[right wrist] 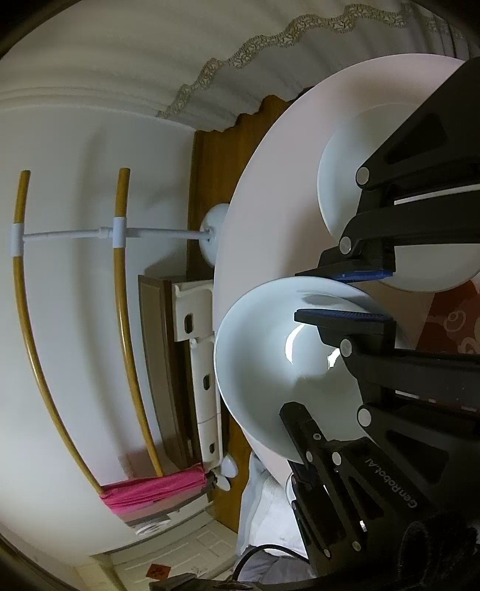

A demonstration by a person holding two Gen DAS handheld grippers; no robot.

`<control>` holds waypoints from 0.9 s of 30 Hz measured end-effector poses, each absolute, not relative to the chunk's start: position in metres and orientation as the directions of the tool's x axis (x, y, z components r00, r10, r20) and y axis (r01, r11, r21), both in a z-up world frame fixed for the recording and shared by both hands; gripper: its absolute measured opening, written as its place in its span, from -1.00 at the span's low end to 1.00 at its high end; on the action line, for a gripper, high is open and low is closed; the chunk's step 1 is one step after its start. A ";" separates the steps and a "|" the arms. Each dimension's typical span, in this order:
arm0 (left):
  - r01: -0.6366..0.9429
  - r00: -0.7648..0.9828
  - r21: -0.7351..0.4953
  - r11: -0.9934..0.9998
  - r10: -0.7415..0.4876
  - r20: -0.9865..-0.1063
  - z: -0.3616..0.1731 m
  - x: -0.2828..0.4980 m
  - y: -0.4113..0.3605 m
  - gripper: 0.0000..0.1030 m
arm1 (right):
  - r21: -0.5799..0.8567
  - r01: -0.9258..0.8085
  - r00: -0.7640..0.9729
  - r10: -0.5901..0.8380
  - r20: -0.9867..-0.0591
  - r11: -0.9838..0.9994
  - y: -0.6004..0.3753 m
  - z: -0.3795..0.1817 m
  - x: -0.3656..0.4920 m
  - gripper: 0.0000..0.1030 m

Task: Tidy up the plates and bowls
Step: 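Lift the wide bowl with both grippers and carry it over another white bowl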

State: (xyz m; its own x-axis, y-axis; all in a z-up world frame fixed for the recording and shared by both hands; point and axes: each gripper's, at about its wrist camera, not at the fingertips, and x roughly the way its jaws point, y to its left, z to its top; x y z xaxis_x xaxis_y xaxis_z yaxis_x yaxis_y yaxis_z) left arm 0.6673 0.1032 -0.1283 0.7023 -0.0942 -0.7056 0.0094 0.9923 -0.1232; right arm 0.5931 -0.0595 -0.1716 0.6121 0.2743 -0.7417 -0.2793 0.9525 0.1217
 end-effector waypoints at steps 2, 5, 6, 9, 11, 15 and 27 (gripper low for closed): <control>0.008 0.701 -0.121 0.993 -0.092 -0.707 -0.130 0.668 0.104 -0.82 | 0.108 -0.277 0.613 0.263 -0.745 0.955 -0.058 -0.172 0.593 -0.75; 0.005 0.704 -0.114 0.993 -0.085 -0.705 -0.131 0.662 0.102 -0.82 | 0.086 -0.276 0.615 0.244 -0.750 0.957 -0.056 -0.172 0.593 -0.75; 0.011 0.703 -0.120 0.993 -0.092 -0.705 -0.131 0.662 0.102 -0.81 | 0.086 -0.273 0.614 0.242 -0.751 0.958 -0.055 -0.171 0.592 -0.75; 0.012 0.706 -0.109 0.994 -0.086 -0.703 -0.133 0.661 0.101 -0.81 | 0.083 -0.263 0.608 0.232 -0.759 0.961 -0.054 -0.172 0.593 -0.70; 0.009 0.707 -0.101 0.995 -0.078 -0.703 -0.135 0.661 0.100 -0.81 | 0.075 -0.261 0.610 0.225 -0.760 0.962 -0.054 -0.172 0.593 -0.70; 0.011 0.704 -0.105 0.994 -0.082 -0.705 -0.136 0.660 0.100 -0.81 | 0.081 -0.259 0.607 0.227 -0.762 0.963 -0.055 -0.173 0.594 -0.70; 0.017 0.709 -0.100 0.995 -0.082 -0.700 -0.137 0.657 0.098 -0.81 | 0.088 -0.262 0.591 0.232 -0.773 0.961 -0.061 -0.176 0.604 -0.76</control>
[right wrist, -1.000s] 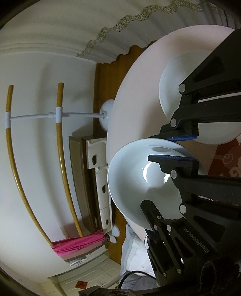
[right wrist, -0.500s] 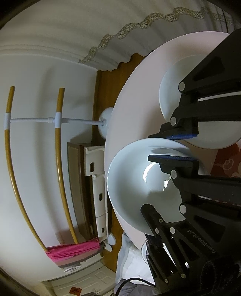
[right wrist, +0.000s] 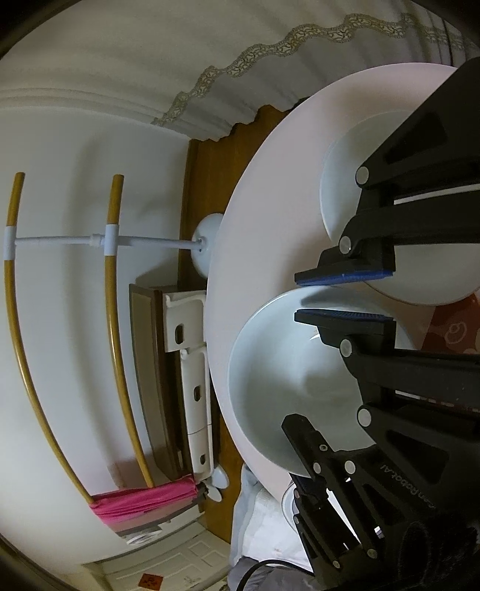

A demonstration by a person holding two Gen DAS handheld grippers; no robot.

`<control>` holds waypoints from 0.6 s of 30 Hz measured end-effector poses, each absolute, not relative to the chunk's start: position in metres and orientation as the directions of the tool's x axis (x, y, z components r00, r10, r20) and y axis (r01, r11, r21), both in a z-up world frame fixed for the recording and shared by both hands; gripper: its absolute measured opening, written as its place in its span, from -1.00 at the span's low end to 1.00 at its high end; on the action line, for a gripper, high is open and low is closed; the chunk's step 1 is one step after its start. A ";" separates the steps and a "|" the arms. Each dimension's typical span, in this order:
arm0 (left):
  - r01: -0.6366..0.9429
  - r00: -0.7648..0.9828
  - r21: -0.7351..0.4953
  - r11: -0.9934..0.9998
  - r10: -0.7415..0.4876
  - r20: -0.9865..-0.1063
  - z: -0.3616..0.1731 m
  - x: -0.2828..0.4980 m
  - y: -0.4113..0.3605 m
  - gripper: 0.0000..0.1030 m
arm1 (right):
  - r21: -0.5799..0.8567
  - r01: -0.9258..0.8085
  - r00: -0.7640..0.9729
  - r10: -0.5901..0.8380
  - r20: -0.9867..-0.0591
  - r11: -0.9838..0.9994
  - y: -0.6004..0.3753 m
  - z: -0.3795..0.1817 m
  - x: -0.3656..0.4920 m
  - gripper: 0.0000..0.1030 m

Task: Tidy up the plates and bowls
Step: 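Lift the wide bowl with both grippers and carry it over another white bowl, then lower the wide bowl into the other white bowl and open both grippers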

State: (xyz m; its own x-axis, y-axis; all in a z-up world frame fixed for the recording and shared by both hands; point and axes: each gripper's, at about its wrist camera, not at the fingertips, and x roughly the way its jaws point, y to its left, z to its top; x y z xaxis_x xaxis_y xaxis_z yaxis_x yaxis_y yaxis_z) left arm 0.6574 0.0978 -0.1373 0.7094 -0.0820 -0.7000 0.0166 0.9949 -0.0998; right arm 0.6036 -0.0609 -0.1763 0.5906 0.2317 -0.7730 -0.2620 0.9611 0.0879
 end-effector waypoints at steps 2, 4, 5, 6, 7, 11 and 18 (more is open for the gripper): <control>0.018 0.711 -0.093 0.996 -0.078 -0.699 -0.136 0.658 0.096 -0.81 | 0.100 -0.256 0.583 0.236 -0.778 0.961 -0.063 -0.179 0.606 -0.75; 0.019 0.712 -0.092 0.996 -0.078 -0.698 -0.135 0.657 0.095 -0.81 | 0.102 -0.254 0.575 0.235 -0.784 0.962 -0.063 -0.182 0.607 -0.74; 0.019 0.712 -0.094 0.995 -0.079 -0.698 -0.135 0.658 0.096 -0.81 | 0.109 -0.253 0.567 0.239 -0.788 0.961 -0.064 -0.183 0.608 -0.73; 0.019 0.711 -0.095 0.995 -0.080 -0.698 -0.135 0.658 0.096 -0.81 | 0.119 -0.253 0.562 0.246 -0.790 0.960 -0.064 -0.185 0.609 -0.73; 0.016 0.710 -0.096 0.995 -0.079 -0.700 -0.135 0.658 0.097 -0.80 | 0.125 -0.254 0.562 0.252 -0.788 0.959 -0.065 -0.185 0.609 -0.73; 0.006 0.702 -0.098 0.995 -0.074 -0.708 -0.136 0.660 0.100 -0.77 | 0.162 -0.260 0.544 0.283 -0.790 0.952 -0.067 -0.186 0.614 -0.74; -0.014 0.692 -0.104 0.995 -0.065 -0.719 -0.133 0.661 0.101 -0.72 | 0.235 -0.259 0.509 0.339 -0.791 0.937 -0.071 -0.189 0.621 -0.75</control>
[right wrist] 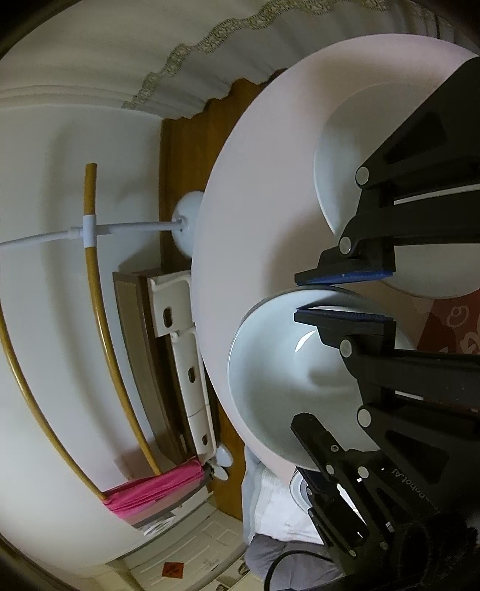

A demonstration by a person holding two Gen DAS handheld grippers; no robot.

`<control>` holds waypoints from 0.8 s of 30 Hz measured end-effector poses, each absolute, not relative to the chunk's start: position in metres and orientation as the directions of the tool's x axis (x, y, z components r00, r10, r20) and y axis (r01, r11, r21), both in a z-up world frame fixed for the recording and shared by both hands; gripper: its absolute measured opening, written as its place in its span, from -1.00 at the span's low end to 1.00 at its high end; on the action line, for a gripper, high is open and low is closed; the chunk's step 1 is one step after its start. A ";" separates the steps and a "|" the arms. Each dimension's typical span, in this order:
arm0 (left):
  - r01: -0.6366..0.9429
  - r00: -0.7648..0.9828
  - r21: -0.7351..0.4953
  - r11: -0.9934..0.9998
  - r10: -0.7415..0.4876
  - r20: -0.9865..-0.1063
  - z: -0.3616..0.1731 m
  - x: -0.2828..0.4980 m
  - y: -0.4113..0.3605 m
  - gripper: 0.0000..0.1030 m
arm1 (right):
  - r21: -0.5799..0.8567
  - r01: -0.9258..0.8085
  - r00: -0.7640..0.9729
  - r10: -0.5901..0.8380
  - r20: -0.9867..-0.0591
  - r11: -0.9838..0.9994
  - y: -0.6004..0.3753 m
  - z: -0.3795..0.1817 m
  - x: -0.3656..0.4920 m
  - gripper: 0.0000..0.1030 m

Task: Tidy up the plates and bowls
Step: 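Lower the wide bowl into the other white bowl and open both grippers, then withdraw both grippers and move them toward the remaining white bowl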

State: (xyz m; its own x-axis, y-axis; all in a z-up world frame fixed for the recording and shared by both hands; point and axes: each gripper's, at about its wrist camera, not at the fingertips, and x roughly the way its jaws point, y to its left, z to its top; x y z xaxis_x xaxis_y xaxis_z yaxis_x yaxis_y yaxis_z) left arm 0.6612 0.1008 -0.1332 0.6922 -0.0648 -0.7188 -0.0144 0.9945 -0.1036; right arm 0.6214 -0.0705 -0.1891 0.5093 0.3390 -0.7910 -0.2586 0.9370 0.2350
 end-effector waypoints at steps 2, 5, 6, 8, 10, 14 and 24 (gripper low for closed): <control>-0.013 0.690 -0.106 0.994 -0.068 -0.721 -0.132 0.662 0.100 -0.71 | 0.236 -0.258 0.508 0.339 -0.792 0.937 -0.069 -0.188 0.622 -0.75; -0.018 0.687 -0.116 0.993 -0.072 -0.723 -0.130 0.662 0.101 -0.70 | 0.241 -0.253 0.504 0.340 -0.794 0.937 -0.070 -0.189 0.623 -0.72; -0.019 0.686 -0.119 0.993 -0.074 -0.724 -0.130 0.662 0.102 -0.70 | 0.244 -0.252 0.502 0.342 -0.794 0.936 -0.070 -0.189 0.623 -0.71; -0.022 0.684 -0.118 0.993 -0.072 -0.726 -0.129 0.662 0.102 -0.69 | 0.250 -0.248 0.500 0.345 -0.795 0.936 -0.071 -0.189 0.623 -0.69; -0.026 0.683 -0.119 0.993 -0.069 -0.727 -0.126 0.662 0.103 -0.66 | 0.254 -0.246 0.506 0.347 -0.790 0.935 -0.072 -0.186 0.620 -0.69; -0.041 0.692 -0.106 0.994 -0.049 -0.720 -0.119 0.656 0.100 -0.42 | 0.261 -0.245 0.515 0.354 -0.781 0.934 -0.076 -0.179 0.616 -0.69; -0.083 0.696 -0.074 0.994 0.005 -0.718 -0.114 0.633 0.087 -0.18 | 0.305 -0.277 0.513 0.408 -0.755 0.911 -0.086 -0.161 0.585 -0.65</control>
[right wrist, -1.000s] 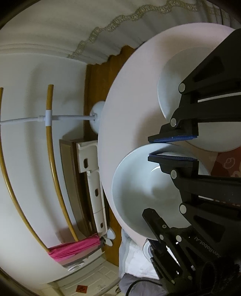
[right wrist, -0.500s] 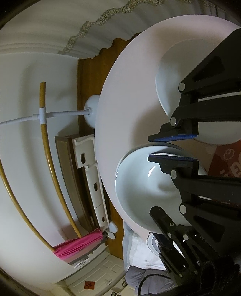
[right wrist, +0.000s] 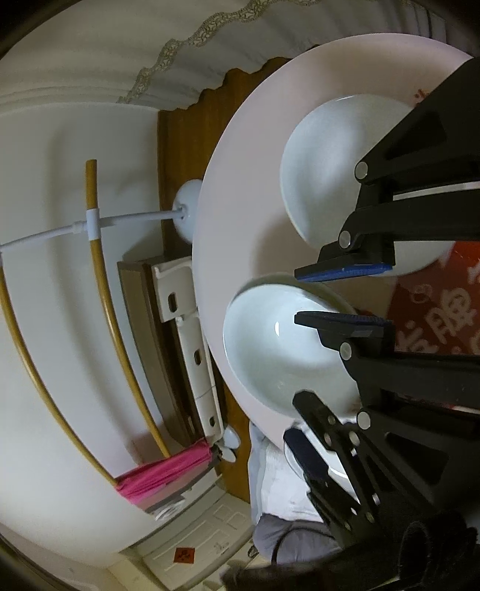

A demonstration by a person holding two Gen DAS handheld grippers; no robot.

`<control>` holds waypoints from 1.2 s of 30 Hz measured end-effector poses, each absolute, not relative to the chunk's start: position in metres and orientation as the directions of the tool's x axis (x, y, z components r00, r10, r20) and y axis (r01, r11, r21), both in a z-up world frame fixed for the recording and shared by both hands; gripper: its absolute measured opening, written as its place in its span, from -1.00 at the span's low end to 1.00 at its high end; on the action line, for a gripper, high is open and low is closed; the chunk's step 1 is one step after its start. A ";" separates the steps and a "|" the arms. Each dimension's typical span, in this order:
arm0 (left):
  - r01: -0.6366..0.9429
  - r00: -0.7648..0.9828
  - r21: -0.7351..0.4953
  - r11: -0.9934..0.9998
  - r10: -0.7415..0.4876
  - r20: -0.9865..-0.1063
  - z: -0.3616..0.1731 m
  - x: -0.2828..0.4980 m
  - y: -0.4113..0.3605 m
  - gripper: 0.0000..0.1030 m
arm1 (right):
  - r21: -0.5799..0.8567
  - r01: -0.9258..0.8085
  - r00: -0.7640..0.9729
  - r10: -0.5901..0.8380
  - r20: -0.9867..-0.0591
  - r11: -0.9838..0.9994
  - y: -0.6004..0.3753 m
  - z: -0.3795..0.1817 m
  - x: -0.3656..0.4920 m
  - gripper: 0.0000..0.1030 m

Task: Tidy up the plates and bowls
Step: 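Withdraw both grippers and move them toward the remaining white bowl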

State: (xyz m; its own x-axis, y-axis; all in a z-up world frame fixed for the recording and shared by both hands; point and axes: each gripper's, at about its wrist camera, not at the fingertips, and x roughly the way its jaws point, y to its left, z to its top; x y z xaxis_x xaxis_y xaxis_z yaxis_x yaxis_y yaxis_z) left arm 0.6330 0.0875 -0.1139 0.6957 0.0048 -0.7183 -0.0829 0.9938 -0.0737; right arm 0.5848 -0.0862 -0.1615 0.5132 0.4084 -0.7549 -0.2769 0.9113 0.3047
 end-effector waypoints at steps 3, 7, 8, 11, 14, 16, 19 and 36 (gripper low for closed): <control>-0.081 0.711 -0.104 0.991 -0.016 -0.703 -0.101 0.615 0.079 -0.14 | 0.313 -0.282 0.530 0.419 -0.738 0.907 -0.096 -0.149 0.569 -0.65; -0.084 0.752 -0.112 0.990 -0.011 -0.659 -0.083 0.583 0.068 0.25 | 0.314 -0.290 0.554 0.426 -0.715 0.904 -0.112 -0.131 0.546 -0.59; -0.083 0.762 -0.116 0.990 -0.012 -0.647 -0.079 0.574 0.064 0.32 | 0.310 -0.291 0.561 0.424 -0.711 0.905 -0.116 -0.127 0.540 -0.45; -0.080 0.781 -0.127 0.989 -0.017 -0.624 -0.072 0.550 0.050 0.39 | 0.302 -0.298 0.579 0.423 -0.697 0.905 -0.128 -0.117 0.524 -0.04; -0.072 0.794 -0.166 0.984 -0.044 -0.606 -0.069 0.529 0.038 0.54 | 0.290 -0.297 0.597 0.414 -0.687 0.910 -0.141 -0.109 0.511 0.02; -0.076 0.797 -0.159 0.984 -0.036 -0.603 -0.071 0.523 0.030 0.56 | 0.291 -0.297 0.607 0.415 -0.678 0.910 -0.151 -0.106 0.504 0.15; -0.084 0.796 -0.168 0.982 -0.035 -0.605 -0.075 0.515 0.021 0.59 | 0.286 -0.294 0.619 0.409 -0.670 0.912 -0.166 -0.102 0.496 0.22; -0.116 0.739 -0.116 0.986 0.007 -0.673 -0.092 0.552 -0.025 0.76 | 0.282 -0.242 0.627 0.372 -0.685 0.928 -0.217 -0.118 0.508 0.36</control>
State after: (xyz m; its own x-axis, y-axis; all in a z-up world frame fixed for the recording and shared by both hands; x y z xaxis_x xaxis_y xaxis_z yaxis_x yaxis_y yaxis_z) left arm 0.5522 -0.0250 -0.0916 0.7393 0.0072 -0.6734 -0.1155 0.9865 -0.1163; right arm 0.5082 -0.2171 -0.1180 0.6267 0.3717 -0.6849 -0.2425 0.9283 0.2820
